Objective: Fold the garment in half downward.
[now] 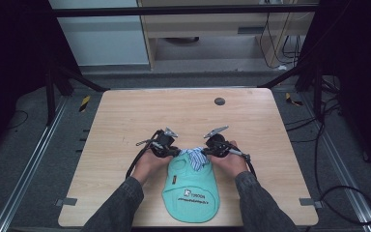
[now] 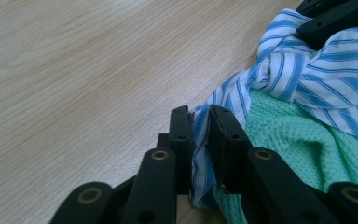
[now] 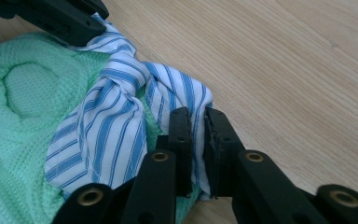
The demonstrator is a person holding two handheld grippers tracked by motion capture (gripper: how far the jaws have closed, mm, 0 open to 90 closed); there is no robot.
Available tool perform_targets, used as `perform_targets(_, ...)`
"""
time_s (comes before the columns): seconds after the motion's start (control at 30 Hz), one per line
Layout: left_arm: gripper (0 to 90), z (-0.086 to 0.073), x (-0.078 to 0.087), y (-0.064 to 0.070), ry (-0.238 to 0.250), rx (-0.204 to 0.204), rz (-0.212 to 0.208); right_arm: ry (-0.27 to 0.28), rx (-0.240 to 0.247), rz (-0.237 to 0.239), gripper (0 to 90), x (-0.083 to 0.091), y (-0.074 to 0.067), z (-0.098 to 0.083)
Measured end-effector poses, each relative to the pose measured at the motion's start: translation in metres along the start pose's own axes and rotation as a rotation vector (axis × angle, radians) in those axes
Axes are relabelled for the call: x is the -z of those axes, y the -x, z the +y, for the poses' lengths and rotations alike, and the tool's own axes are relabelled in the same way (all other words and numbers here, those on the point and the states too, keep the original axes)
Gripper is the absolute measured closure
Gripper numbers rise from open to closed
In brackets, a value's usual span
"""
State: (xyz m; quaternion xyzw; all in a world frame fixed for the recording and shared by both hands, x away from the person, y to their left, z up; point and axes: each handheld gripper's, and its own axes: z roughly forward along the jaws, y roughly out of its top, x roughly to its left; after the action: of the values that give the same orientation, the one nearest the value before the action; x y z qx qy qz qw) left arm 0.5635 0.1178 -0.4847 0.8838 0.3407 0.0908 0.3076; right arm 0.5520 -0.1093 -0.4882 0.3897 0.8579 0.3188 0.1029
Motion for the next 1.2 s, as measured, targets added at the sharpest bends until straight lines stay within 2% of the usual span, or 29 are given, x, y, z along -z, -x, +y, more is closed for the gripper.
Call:
perform_targets(0.17, 86.0, 0.001, 0.004, 0.001, 0.006, -0.004, 0.003, 0.018, 0.022, -0.003, 82.8, 0.007, -0.001, 0.001)
perform_targets(0.23, 86.0, 0.003, 0.009, 0.002, 0.024, -0.01, 0.002, 0.037, 0.036, 0.005, 82.8, 0.017, -0.003, 0.003)
perform_targets(0.33, 86.1, 0.005, 0.016, 0.003, 0.041, -0.016, -0.006, 0.044, 0.049, 0.006, 82.8, 0.021, -0.003, 0.004)
perform_targets(0.43, 86.1, 0.008, 0.024, 0.005, 0.043, -0.032, -0.016, 0.053, 0.055, 0.012, 82.8, 0.031, -0.005, 0.005)
perform_targets(0.53, 86.2, 0.012, 0.03, 0.008, 0.038, -0.053, -0.02, 0.058, 0.082, 0.016, 82.7, 0.039, -0.007, 0.007)
perform_targets(0.87, 86.1, 0.015, 0.035, 0.01, 0.061, -0.055, -0.005, 0.078, 0.092, 0.016, 82.6, 0.048, -0.007, 0.009)
perform_targets(1.2, 86.4, 0.027, 0.051, 0.011, 0.093, -0.081, 0.001, 0.094, 0.117, 0.01, 82.4, 0.062, -0.008, 0.016)
